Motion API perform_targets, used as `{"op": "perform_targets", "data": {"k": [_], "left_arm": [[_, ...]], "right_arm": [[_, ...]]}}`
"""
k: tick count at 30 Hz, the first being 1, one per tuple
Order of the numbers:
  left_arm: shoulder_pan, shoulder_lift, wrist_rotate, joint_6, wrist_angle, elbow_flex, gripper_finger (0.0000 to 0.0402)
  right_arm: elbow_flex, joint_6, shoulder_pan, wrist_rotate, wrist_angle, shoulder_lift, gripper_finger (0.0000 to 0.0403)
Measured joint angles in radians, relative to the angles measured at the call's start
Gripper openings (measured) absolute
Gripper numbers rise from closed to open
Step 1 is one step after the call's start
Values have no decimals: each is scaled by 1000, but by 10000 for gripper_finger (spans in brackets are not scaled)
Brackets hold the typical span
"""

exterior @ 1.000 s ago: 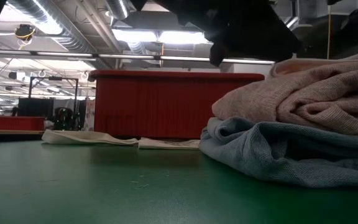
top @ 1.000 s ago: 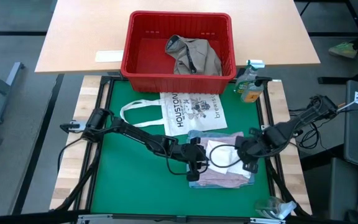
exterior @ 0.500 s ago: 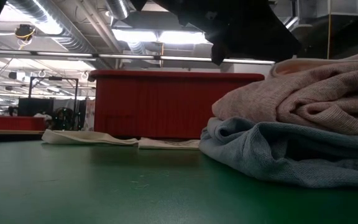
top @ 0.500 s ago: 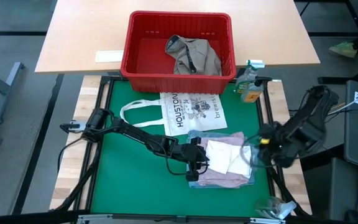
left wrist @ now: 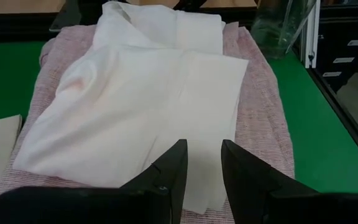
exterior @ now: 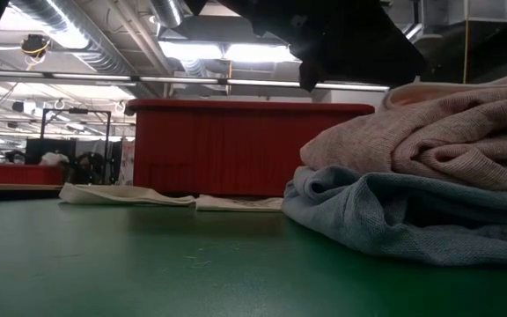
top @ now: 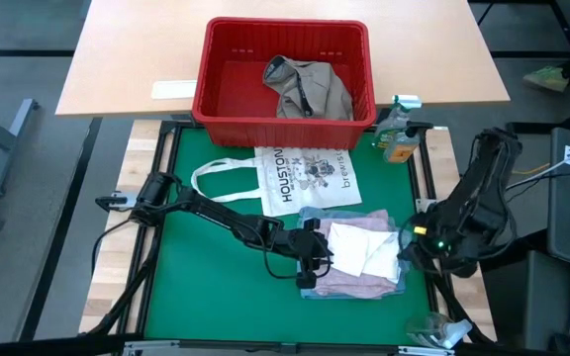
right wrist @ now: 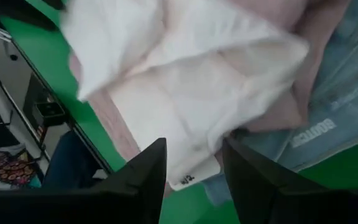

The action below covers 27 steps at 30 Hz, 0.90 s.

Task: Fold Laundry from Bin
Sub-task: Fold the white underwear from the red laundry basket

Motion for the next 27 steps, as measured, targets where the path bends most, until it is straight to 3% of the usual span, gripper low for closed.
{"op": "perform_targets", "data": {"k": [7,27], "left_arm": [[0,0,0,0,-1,0,94],[0,0,0,0,0,0,94]], "right_arm": [[-54,32,0,-35,25,41,156],[-60,73,-1,2,41,127,156]]}}
